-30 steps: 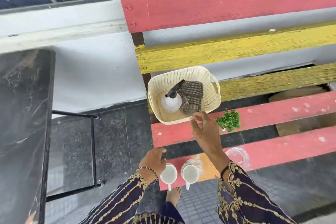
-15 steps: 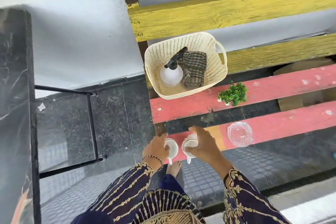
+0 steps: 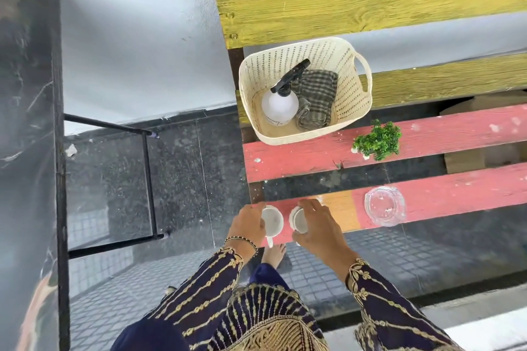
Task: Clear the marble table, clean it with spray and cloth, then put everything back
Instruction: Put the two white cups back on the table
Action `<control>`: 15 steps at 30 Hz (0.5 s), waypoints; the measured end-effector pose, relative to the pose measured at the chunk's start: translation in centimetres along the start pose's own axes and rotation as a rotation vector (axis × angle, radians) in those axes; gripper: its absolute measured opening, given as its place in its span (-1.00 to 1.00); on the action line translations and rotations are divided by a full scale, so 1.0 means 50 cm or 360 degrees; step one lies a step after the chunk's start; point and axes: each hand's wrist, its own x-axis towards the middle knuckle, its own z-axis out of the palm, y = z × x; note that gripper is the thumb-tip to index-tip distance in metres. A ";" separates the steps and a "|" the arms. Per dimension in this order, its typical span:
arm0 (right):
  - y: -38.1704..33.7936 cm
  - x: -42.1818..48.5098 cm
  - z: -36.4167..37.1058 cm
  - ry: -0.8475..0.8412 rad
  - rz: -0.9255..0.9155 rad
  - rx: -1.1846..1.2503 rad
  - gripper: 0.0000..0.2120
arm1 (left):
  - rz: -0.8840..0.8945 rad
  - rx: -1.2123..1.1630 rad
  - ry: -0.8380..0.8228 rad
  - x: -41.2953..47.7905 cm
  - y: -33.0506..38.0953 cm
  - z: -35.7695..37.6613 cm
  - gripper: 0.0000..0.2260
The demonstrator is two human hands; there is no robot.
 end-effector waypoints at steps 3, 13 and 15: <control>-0.027 -0.021 -0.035 0.0049 -0.0055 0.0040 -0.33 | -0.0006 -0.0085 0.0069 -0.019 -0.004 -0.051 -0.60; -0.243 -0.112 -0.236 0.0407 -0.0348 0.0164 -0.32 | 0.0136 -0.0366 0.0387 -0.171 -0.036 -0.366 -0.64; -0.307 -0.131 -0.269 0.0464 -0.0430 0.0139 -0.32 | 0.0136 -0.0358 0.0501 -0.211 -0.057 -0.429 -0.66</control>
